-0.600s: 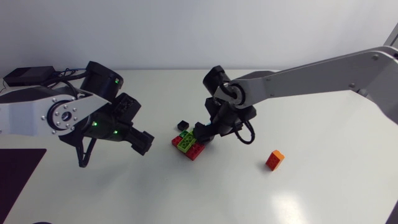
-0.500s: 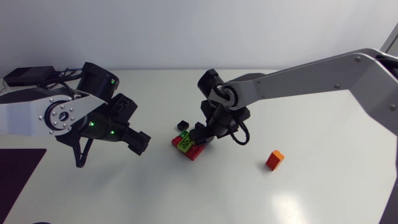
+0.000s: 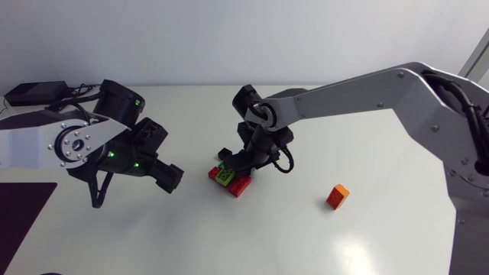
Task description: Sort duplo bricks by size, large to the right and small to the left
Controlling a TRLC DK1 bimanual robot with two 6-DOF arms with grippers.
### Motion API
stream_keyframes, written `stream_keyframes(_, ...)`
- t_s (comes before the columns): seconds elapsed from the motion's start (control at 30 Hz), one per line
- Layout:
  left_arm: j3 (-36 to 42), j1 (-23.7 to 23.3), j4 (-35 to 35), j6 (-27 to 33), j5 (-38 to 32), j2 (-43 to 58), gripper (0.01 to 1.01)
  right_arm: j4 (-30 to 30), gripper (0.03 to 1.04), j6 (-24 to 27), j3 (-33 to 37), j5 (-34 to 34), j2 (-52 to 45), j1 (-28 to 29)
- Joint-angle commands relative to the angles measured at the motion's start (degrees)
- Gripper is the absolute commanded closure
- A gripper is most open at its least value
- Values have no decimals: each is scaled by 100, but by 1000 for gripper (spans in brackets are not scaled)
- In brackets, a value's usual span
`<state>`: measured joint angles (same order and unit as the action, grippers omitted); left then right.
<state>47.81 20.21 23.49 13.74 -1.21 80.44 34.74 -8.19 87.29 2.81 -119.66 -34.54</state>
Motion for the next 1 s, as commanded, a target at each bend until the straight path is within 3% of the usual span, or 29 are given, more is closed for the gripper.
stream_keyframes(0.0,-193,-17,-37,76,60,-73,48,-11,680,-139,-36,53,-93,79)
stream_keyframes(0.1,-202,-26,-55,76,69,-73,48,-152,874,-139,-133,44,-67,167)
stream_keyframes(0.27,-237,-26,-72,76,165,-73,48,-213,879,-139,-159,-8,-49,220)
stream_keyframes(0.4,-246,-26,-72,76,183,-73,48,-240,954,-157,-133,-44,-49,203)
stream_keyframes(0.43,-255,-26,-72,85,183,-73,48,-249,892,-157,-115,-44,-49,194)
stream_keyframes(0.5,-255,-26,-72,85,183,-73,48,-169,548,-139,-10,-61,-67,167)
stream_keyframes(0.53,-246,-34,-72,94,192,-82,48,-108,497,-139,60,-70,-102,159)
stream_keyframes(0.97,-193,-61,-116,103,209,-46,48,340,454,-236,904,-254,-779,123)
